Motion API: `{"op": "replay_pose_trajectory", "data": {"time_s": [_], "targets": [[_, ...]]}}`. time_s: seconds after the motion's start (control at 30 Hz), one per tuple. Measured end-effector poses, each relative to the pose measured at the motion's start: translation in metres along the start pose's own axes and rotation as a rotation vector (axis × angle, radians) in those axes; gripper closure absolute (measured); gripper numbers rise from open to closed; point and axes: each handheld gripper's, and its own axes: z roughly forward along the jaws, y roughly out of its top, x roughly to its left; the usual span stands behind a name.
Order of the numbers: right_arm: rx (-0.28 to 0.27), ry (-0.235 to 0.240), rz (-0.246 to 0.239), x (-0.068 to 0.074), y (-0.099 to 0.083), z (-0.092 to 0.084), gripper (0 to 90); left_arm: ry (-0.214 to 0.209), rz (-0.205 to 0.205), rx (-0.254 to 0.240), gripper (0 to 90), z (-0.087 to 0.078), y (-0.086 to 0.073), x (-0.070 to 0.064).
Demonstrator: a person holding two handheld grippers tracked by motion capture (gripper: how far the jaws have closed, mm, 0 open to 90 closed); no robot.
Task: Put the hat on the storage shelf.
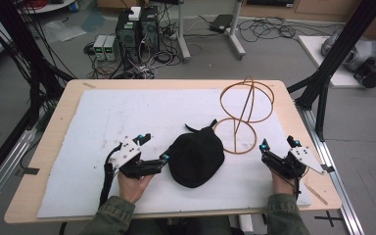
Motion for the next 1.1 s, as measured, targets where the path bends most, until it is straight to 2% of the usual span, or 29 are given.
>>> {"op": "replay_pose_trajectory", "data": {"time_s": [0.03, 0.1, 0.37, 0.63, 0.93, 1.1], "targets": [[-0.002, 0.004, -0.002, 0.001, 0.000, 0.001, 9.9, -0.019, 0.003, 0.012, 14.6, 0.005, -0.001, -0.004], [-0.002, 0.004, -0.002, 0.001, 0.000, 0.001, 9.9, -0.027, 0.006, 0.016, 14.6, 0.008, -0.001, -0.006], [-0.007, 0.003, 0.002, 0.000, 0.001, 0.002, 9.9, -0.039, 0.005, 0.040, 14.8, 0.015, -0.001, -0.012], [-0.008, 0.005, 0.006, 0.000, 0.001, 0.002, 9.9, -0.078, 0.014, 0.056, 14.9, 0.024, -0.001, -0.022], [-0.006, 0.007, 0.008, -0.001, 0.001, 0.002, 9.9, -0.126, 0.022, 0.098, 15.2, 0.036, -0.002, -0.032], [-0.008, 0.005, 0.010, -0.002, 0.001, 0.001, 9.9, -0.134, 0.029, 0.120, 15.7, 0.040, -0.003, -0.035]]}}
